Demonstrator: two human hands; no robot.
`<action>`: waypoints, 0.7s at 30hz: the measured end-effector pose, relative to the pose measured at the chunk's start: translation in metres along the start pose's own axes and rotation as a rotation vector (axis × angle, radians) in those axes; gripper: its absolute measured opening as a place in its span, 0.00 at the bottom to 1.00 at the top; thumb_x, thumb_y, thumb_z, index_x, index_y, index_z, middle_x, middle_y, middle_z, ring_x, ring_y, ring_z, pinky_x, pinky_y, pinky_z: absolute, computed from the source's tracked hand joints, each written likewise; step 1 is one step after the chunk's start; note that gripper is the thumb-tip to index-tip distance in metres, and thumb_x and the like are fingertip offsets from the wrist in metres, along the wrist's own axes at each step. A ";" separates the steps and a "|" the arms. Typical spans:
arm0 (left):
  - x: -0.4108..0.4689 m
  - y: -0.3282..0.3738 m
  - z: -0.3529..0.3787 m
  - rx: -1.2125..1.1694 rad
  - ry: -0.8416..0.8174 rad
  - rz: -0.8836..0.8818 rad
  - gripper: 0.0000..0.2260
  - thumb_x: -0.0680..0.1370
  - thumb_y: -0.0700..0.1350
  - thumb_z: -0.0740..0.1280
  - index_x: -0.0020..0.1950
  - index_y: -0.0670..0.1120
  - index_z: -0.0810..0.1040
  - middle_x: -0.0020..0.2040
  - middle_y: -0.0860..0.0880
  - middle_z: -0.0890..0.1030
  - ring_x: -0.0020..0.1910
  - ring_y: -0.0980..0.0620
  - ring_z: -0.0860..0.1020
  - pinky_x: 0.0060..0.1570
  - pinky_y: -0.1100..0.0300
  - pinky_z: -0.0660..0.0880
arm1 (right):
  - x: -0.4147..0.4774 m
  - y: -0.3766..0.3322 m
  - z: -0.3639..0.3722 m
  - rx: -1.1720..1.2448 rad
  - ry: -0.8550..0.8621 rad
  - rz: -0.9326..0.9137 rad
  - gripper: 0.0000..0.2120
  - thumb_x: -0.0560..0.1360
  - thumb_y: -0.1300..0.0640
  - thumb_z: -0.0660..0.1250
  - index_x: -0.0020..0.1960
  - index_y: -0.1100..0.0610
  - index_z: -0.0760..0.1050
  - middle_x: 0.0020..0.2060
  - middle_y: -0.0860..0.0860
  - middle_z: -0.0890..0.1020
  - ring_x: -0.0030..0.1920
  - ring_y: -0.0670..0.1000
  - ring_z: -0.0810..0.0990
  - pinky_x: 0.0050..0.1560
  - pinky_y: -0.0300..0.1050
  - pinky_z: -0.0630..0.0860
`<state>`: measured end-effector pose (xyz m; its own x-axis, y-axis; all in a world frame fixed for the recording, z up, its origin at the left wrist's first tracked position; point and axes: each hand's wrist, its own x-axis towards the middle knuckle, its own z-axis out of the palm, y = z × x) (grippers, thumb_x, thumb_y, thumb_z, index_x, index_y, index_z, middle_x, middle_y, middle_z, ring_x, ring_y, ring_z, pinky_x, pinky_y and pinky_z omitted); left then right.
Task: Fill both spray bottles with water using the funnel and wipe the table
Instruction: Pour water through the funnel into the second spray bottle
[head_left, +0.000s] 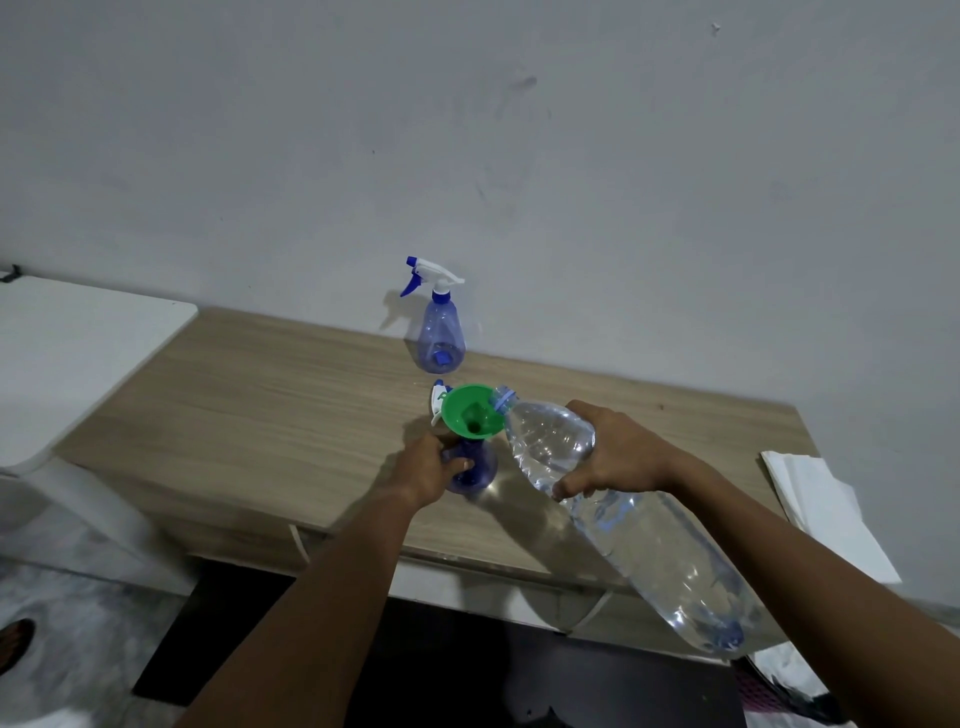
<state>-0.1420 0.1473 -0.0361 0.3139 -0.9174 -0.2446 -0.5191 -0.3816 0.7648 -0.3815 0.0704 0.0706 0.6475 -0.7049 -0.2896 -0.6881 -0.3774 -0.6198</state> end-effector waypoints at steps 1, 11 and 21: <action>0.000 0.000 0.000 0.004 0.000 -0.005 0.17 0.77 0.39 0.70 0.67 0.46 0.79 0.59 0.48 0.83 0.51 0.56 0.75 0.49 0.65 0.66 | 0.000 0.000 0.000 0.000 -0.006 0.000 0.30 0.60 0.53 0.83 0.57 0.48 0.73 0.45 0.49 0.86 0.35 0.49 0.87 0.42 0.50 0.85; -0.004 0.004 -0.002 -0.008 -0.010 -0.011 0.17 0.78 0.39 0.69 0.68 0.44 0.78 0.61 0.47 0.82 0.51 0.57 0.74 0.45 0.70 0.64 | 0.001 -0.006 -0.003 -0.051 -0.044 0.030 0.29 0.60 0.53 0.82 0.56 0.49 0.73 0.37 0.48 0.87 0.34 0.49 0.87 0.43 0.50 0.84; -0.007 0.008 -0.004 0.018 -0.010 0.032 0.18 0.78 0.36 0.68 0.68 0.43 0.78 0.61 0.44 0.82 0.50 0.57 0.73 0.35 0.77 0.63 | 0.005 -0.005 -0.003 -0.073 -0.049 0.019 0.29 0.60 0.52 0.83 0.57 0.51 0.73 0.39 0.49 0.87 0.33 0.49 0.87 0.42 0.50 0.84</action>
<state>-0.1452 0.1513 -0.0254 0.2885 -0.9304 -0.2262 -0.5428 -0.3536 0.7618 -0.3753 0.0668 0.0747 0.6481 -0.6830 -0.3369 -0.7214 -0.4086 -0.5592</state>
